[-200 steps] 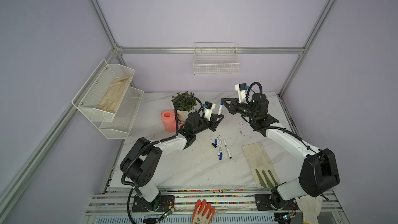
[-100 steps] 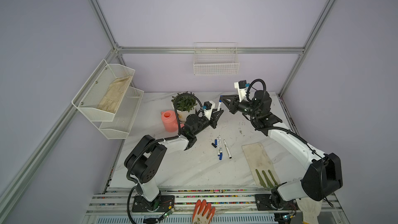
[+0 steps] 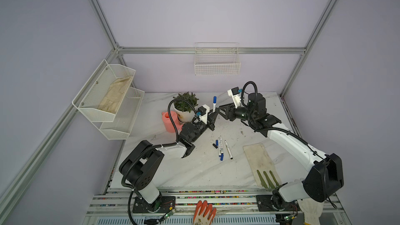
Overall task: Insert pens into pen caps
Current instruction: Put on the pen cap to the pen.
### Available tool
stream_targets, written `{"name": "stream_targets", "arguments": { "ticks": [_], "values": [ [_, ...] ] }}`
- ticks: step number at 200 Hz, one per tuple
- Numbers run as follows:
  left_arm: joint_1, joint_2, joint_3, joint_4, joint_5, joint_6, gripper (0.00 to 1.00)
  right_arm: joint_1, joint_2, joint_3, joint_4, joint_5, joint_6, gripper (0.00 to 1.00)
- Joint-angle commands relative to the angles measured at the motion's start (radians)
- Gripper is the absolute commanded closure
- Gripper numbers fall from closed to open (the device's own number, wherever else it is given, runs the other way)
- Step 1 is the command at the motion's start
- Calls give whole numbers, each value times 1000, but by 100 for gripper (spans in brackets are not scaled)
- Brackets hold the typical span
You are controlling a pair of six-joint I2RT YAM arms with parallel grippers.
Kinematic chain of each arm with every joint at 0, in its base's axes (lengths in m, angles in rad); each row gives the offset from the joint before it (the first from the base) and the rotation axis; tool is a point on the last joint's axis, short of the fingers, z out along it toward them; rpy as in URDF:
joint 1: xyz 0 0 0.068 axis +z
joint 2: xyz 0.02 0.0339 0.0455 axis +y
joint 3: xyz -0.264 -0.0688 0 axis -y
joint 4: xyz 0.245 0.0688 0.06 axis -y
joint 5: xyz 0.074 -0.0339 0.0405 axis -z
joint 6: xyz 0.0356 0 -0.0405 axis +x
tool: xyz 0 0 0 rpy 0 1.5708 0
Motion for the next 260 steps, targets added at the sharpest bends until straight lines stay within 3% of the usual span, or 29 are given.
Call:
{"name": "stream_targets", "arguments": {
  "ticks": [1, 62, 98, 147, 191, 227, 260],
  "values": [
    [-30, 1, -70, 66, -18, 11, 100, -1, -30, 38, -19, 16, -8, 48],
    [-52, 56, -122, 80, -53, -5, 100, -1, -46, 144, -23, 25, -10, 43],
    [-62, 65, -121, 89, -62, -7, 100, 13, 28, 160, 5, -17, 36, 46],
    [-67, 48, -113, 78, -66, 4, 100, 65, 88, 158, -40, 24, 6, 51],
    [-68, 47, -110, 70, -63, 4, 100, 68, 85, 128, -68, 43, -5, 69],
    [-68, 30, -101, 67, -58, 3, 100, 68, 94, 99, -66, 46, -4, 92],
    [-68, -1, -70, 3, -57, -9, 100, 68, 114, 69, -65, 28, 1, 100]
  ]
}}
